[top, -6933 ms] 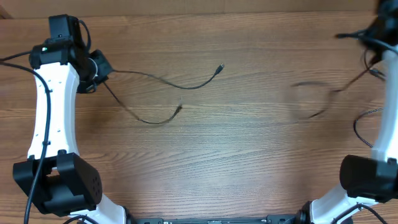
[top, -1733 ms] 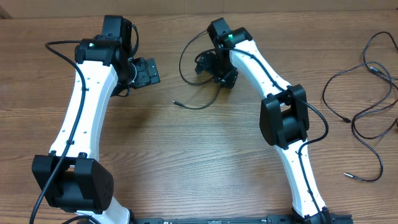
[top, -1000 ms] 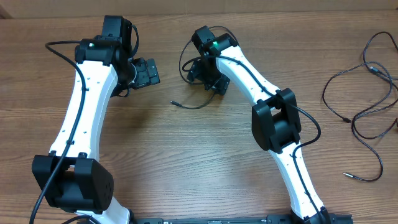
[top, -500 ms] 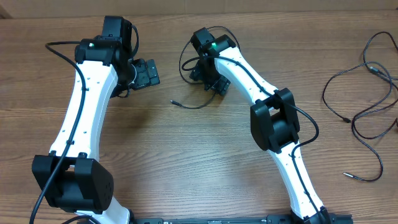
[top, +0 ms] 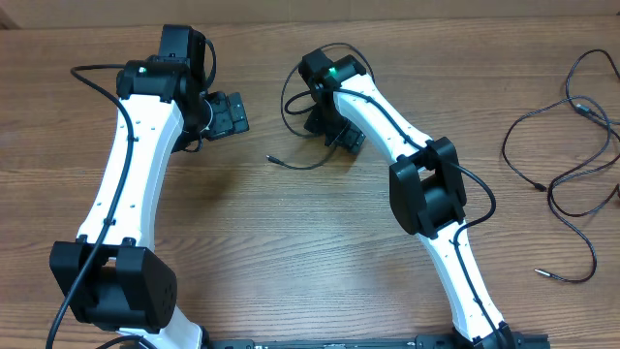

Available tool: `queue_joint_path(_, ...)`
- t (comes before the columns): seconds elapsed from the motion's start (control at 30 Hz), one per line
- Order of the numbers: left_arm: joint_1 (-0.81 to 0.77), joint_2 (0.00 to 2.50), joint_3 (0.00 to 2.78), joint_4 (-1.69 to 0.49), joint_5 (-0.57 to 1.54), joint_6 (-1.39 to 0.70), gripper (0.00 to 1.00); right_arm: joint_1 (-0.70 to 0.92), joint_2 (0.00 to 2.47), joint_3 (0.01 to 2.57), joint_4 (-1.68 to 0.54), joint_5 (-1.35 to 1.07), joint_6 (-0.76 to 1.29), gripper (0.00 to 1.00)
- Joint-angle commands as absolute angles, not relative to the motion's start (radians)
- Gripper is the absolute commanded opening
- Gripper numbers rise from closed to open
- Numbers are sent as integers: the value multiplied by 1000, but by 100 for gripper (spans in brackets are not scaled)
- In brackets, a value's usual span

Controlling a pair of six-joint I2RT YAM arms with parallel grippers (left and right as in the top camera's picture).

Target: Untangle cables

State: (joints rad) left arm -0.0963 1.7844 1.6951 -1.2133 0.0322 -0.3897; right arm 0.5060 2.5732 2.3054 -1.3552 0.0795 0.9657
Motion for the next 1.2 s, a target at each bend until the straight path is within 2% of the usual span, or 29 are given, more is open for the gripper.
queue_joint_path(0.0,-99,1769,1705,-1216,26,-381,100,511,2608,2236,-1388,59,969,61)
queue_joint_path(0.1,-99,1769,1705,-1217,26,-381,100,511,2608,2228,-1394,11,958,42)
queue_joint_path(0.27,-99,1769,1704,-1219,26,-381,100,511,2608,2228,-1397,-10,934,25)
queue_joint_path(0.37,-99,1769,1704,-1222,26,-381,100,503,2604,2233,-1400,-10,926,6)
queue_joint_path(0.4,-99,1769,1704,-1223,26,-381,100,500,2603,2237,-1399,-10,914,4)
queue_joint_path(0.6,-99,1769,1704,-1223,26,-381,100,457,2555,2259,-1399,-9,879,4)
queue_joint_path(0.9,-99,1769,1705,-1224,26,-381,100,347,2402,2260,-1437,44,686,4)
queue_joint_path(1.17,-99,1769,1705,-1223,26,-381,100,119,2199,2260,-1529,86,459,4)
